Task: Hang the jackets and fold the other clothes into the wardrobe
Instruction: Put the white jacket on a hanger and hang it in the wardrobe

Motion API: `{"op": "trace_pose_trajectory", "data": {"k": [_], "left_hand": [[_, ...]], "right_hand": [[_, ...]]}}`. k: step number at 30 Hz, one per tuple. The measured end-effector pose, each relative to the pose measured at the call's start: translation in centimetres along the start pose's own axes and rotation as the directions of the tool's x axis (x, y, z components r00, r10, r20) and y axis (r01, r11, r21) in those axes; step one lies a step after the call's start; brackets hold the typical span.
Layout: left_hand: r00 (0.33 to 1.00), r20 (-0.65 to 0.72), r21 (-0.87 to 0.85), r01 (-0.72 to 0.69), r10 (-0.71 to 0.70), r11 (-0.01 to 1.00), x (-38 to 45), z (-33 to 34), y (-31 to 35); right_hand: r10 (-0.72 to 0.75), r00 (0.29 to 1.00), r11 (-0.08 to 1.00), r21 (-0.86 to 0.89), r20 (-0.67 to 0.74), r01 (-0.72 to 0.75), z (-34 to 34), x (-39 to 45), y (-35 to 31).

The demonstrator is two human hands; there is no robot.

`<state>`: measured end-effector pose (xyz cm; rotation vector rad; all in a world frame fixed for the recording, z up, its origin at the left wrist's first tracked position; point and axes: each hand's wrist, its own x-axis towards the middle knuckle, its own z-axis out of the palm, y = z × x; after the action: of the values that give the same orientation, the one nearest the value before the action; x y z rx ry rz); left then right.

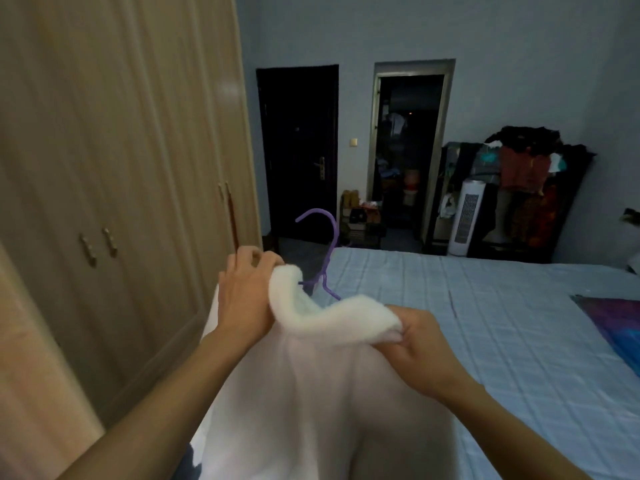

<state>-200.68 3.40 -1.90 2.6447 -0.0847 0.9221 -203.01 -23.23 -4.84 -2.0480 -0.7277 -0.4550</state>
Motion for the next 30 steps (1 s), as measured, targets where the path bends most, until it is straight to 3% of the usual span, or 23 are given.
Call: {"op": "trace_pose_trajectory", "data": {"k": [7, 11, 13, 14, 16, 18, 20, 22, 27, 30], "left_hand": [[0.956, -0.104, -0.451, 0.201, -0.275, 0.870, -1.3, -0.9, 0.2], [0.917, 0.158, -0.649, 0.377, -0.367, 0.661, -3.5, -2.4, 2.3], [0.896, 0.313, -0.727, 0.440, -0.315, 0.528, -4.4, -3.3, 4.1], [0.892, 0.366, -0.737, 0.453, -0.267, 0.501, -4.8, -3.7, 5.1], [0.888, 0.408, -0.706, 0.454, -0.212, 0.544, -5.0, -4.3, 6.7], [0.891, 0.369, -0.638, 0.451, -0.266, 0.624, -4.5, -4.4, 7.7], [0.877, 0.320, -0.613, 0.480, -0.358, 0.627, -3.8, -4.3, 7.7], [0.863, 0.306, -0.667, 0.496, -0.402, 0.556, -3.5, -4.3, 7.2], [0.787, 0.363, -0.796, 0.540, -0.500, 0.272, -3.6, -4.0, 5.1], [0.740, 0.380, -0.818, 0.549, -0.555, 0.171, -3.6, -4.8, 4.8]], "right_hand": [[0.106, 0.987, 0.986, 0.137, -0.118, -0.090, 1.7, 0.6, -1.4], [0.228, 0.964, 0.950, 0.249, -0.134, -0.190, 3.1, 1.5, -2.2], [0.251, 0.956, 0.949, 0.232, -0.151, -0.213, 3.9, 2.1, -2.8], [0.235, 0.959, 0.957, 0.211, -0.159, -0.200, 4.4, 2.4, -3.3], [0.167, 0.973, 0.974, 0.177, -0.161, -0.138, 5.5, 2.8, -4.5], [0.129, 0.980, 0.988, 0.105, -0.150, -0.114, 6.4, 3.1, -5.8], [0.144, 0.980, 0.988, -0.032, -0.139, -0.150, 7.1, 3.2, -7.0], [0.113, 0.983, 0.986, -0.103, -0.146, -0.129, 7.8, 3.1, -7.5], [0.085, 0.992, 0.996, 0.001, -0.090, -0.085, 8.8, 2.4, -8.2], [0.058, 0.997, 0.988, 0.142, 0.045, -0.063, 8.9, 1.5, -9.2]]}}
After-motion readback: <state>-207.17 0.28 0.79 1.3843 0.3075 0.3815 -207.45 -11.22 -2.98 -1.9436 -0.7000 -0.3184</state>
